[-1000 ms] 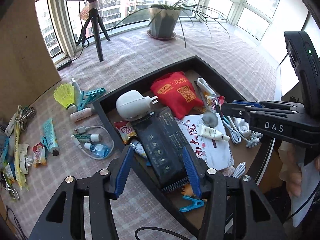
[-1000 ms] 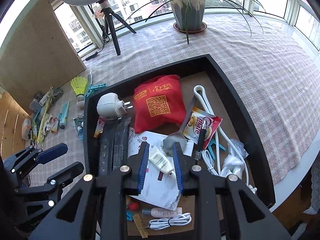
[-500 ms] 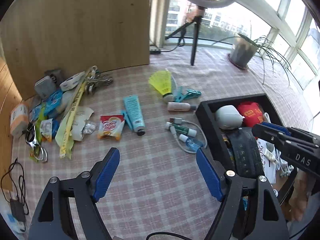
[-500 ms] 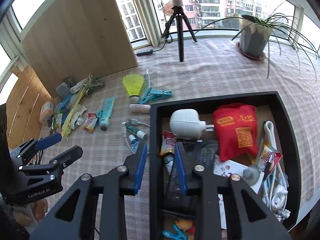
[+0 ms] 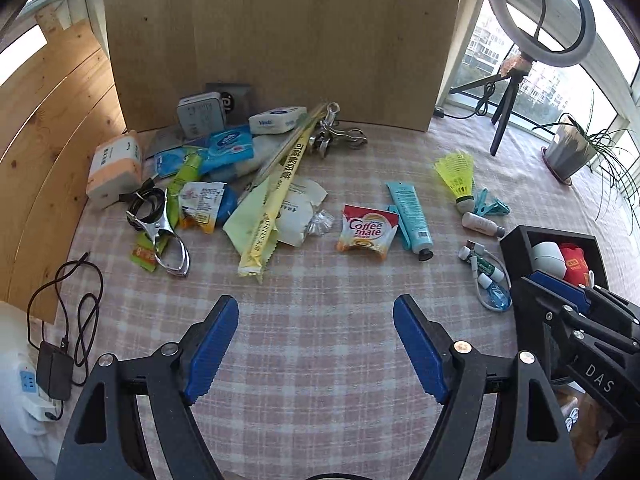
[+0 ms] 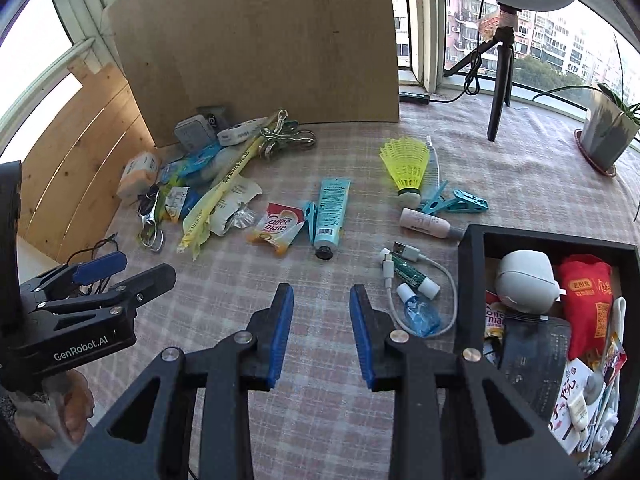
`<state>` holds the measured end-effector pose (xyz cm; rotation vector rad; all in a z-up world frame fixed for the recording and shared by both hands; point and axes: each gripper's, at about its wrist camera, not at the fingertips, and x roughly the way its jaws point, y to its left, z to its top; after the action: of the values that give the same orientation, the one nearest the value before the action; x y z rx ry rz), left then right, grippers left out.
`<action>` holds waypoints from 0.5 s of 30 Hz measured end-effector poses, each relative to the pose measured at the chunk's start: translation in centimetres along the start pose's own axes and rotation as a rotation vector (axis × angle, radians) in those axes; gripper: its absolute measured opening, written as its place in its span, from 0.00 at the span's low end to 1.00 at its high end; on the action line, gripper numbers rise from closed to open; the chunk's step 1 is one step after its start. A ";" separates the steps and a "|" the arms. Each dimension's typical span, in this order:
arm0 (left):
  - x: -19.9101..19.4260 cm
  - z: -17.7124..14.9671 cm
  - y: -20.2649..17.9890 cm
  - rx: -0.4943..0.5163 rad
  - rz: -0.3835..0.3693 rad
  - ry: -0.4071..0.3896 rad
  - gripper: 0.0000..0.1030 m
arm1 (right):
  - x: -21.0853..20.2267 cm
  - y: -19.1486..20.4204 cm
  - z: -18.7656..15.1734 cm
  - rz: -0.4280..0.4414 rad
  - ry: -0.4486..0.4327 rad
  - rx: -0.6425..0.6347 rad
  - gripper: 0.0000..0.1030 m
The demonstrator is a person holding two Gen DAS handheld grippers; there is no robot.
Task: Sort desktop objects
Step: 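Move both open tools back over the table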
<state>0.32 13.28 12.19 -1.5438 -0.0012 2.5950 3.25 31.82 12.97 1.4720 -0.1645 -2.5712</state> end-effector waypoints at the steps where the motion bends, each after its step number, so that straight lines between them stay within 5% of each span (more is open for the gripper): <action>1: 0.0 -0.1 0.2 0.006 0.013 -0.005 0.76 | 0.2 0.2 0.0 -0.005 0.000 -0.002 0.28; 15: 2.5 -2.7 1.4 0.058 0.001 0.035 0.77 | 3.4 -0.9 -2.0 -0.039 0.058 0.056 0.28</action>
<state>1.33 12.00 8.65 -1.5691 0.0772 2.5448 3.21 31.98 8.96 1.5826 -0.2038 -2.5703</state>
